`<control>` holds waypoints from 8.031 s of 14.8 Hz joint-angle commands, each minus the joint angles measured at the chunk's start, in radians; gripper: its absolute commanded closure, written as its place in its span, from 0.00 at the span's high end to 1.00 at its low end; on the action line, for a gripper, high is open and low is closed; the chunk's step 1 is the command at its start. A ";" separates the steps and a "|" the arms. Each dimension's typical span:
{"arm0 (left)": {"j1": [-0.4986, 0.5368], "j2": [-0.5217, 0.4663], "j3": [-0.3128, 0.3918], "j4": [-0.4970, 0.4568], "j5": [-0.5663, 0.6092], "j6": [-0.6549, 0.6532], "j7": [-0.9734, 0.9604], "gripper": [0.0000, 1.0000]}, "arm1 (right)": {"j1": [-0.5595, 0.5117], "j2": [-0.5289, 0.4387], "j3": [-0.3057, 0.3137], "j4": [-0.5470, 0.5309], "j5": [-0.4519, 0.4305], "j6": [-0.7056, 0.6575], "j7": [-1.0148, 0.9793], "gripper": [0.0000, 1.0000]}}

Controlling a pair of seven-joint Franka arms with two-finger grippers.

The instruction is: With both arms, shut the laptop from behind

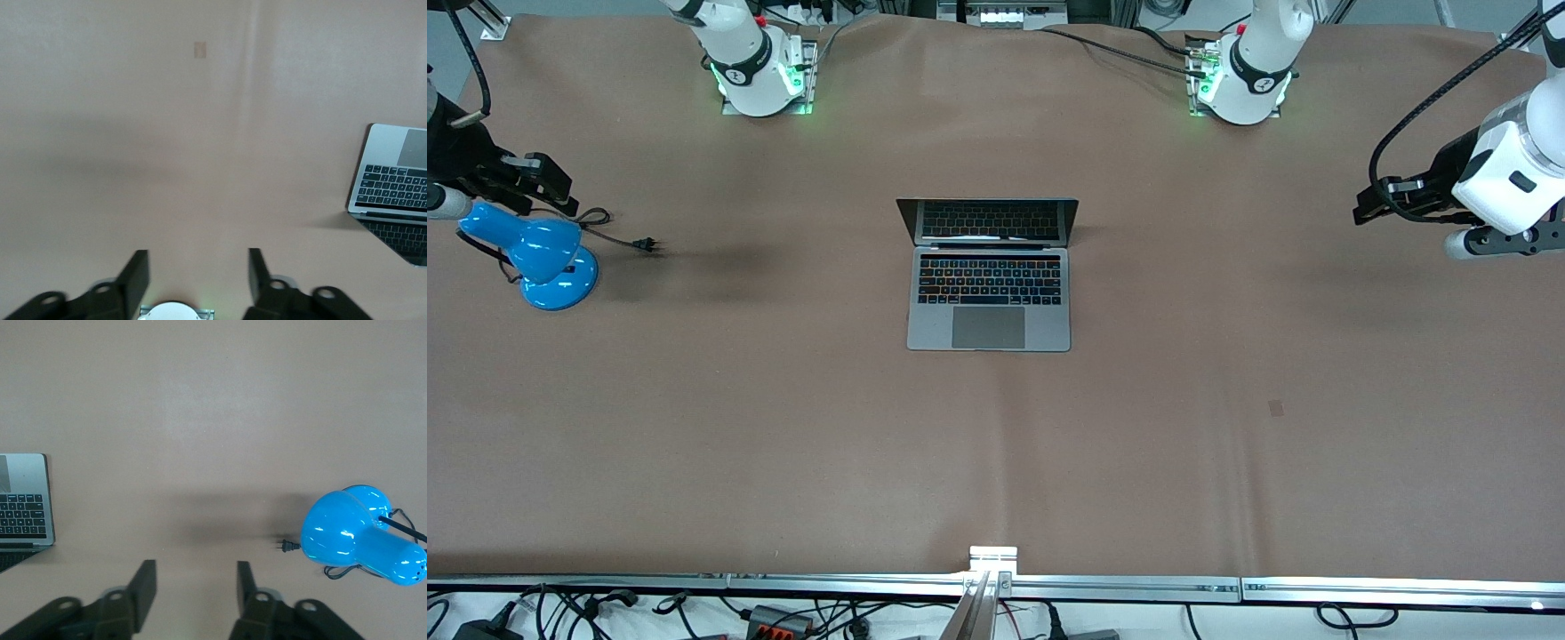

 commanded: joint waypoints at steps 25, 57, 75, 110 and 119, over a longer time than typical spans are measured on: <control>-0.017 -0.065 -0.487 -0.506 -0.213 0.371 -0.221 0.00 | 0.306 0.153 0.014 -0.224 0.524 -0.079 -0.011 0.00; -0.025 0.403 -0.598 -0.320 -0.222 0.877 -0.347 0.00 | 0.649 0.322 0.008 -0.399 0.644 0.753 0.004 0.00; -0.082 0.738 -0.498 -0.122 0.008 1.028 -0.339 0.00 | 0.630 0.681 -0.007 -0.190 0.615 0.937 -0.007 0.00; 0.150 -0.019 -0.202 -0.028 0.048 0.030 0.029 1.00 | 0.556 0.477 -0.405 0.366 0.178 -0.040 -0.014 1.00; 0.117 -0.022 -0.148 -0.041 0.054 0.041 0.123 1.00 | 0.361 0.451 -0.330 0.462 0.175 -0.046 -0.021 1.00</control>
